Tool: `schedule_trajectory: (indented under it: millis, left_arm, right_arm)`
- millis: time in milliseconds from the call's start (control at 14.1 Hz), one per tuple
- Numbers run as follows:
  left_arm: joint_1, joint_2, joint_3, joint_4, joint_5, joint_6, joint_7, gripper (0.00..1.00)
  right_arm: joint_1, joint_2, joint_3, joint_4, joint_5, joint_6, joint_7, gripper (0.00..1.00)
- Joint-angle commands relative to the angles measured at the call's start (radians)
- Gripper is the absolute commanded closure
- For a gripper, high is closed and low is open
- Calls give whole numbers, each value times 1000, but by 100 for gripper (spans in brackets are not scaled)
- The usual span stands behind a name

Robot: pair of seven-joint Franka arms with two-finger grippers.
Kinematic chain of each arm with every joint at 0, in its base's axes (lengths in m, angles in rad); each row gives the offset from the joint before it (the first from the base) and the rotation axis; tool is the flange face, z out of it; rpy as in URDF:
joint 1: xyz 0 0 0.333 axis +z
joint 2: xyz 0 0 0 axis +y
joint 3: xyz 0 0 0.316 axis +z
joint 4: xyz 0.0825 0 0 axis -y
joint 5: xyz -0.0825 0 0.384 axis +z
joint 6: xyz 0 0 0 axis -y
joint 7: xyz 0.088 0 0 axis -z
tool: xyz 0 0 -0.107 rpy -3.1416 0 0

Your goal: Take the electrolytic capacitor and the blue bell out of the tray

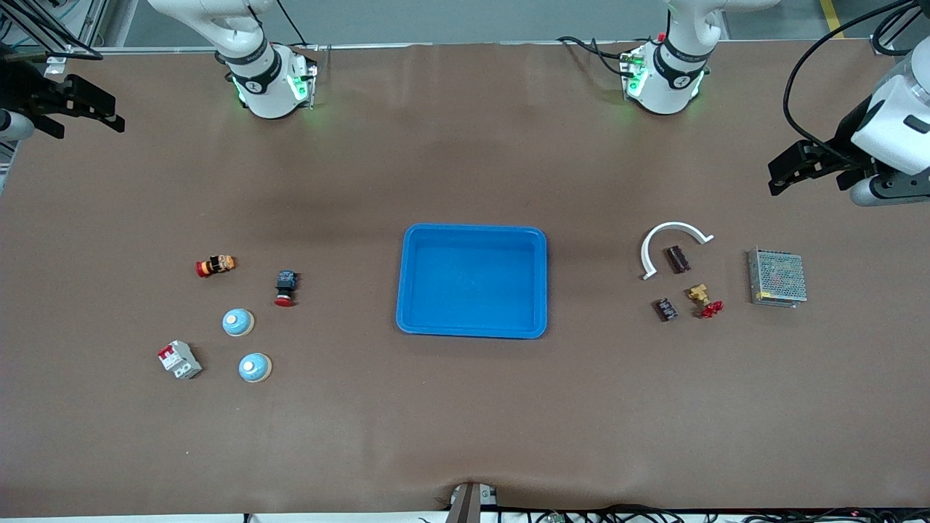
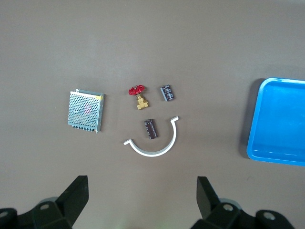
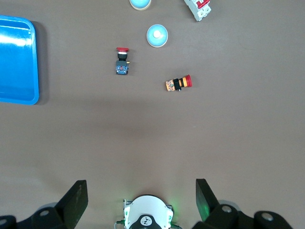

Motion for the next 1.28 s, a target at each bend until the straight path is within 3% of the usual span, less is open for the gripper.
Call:
schedule_trajectory:
  millis: [0,1209]
  left_arm:
    - [6,7,-2,20,-4,-15,-2,0]
    - [10,-35,4,2,-18,-16,-5,0]
  right_arm:
    - [8,-20,-8,-4,-14,3,-2,0]
    - [16,-18,-5,11,-19,4,1,0]
